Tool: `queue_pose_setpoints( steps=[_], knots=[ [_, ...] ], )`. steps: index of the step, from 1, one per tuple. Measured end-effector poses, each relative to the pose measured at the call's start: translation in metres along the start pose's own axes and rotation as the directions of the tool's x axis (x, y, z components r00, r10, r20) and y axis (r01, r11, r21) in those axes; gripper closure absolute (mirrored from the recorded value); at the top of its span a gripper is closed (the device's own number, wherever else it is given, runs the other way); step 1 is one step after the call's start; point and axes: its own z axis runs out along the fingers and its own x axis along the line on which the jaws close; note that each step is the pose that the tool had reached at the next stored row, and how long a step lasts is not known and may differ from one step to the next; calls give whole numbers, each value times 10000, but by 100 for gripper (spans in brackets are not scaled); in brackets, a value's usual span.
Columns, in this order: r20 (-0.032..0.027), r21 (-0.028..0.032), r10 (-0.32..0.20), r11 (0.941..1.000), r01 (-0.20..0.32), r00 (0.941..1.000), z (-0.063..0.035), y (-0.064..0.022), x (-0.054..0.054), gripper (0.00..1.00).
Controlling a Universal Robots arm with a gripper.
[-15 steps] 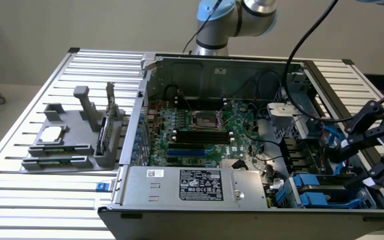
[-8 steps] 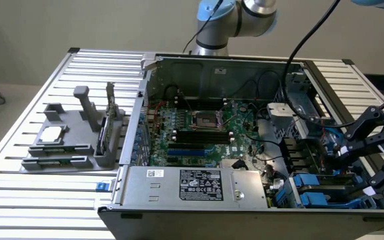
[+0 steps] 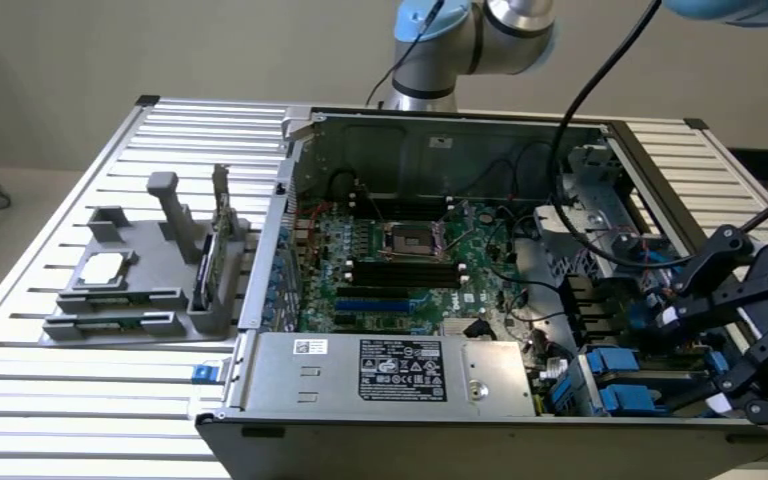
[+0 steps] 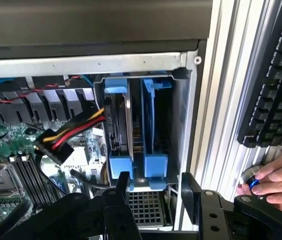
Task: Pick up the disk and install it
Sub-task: 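Insert the second disk wire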
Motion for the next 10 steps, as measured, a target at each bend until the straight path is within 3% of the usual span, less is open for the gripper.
queue_pose_setpoints(
  steps=[10],
  knots=[
    [-2, 6, 6, 10000, -6, 10000, 119, -251, 0, 46]
  ],
)
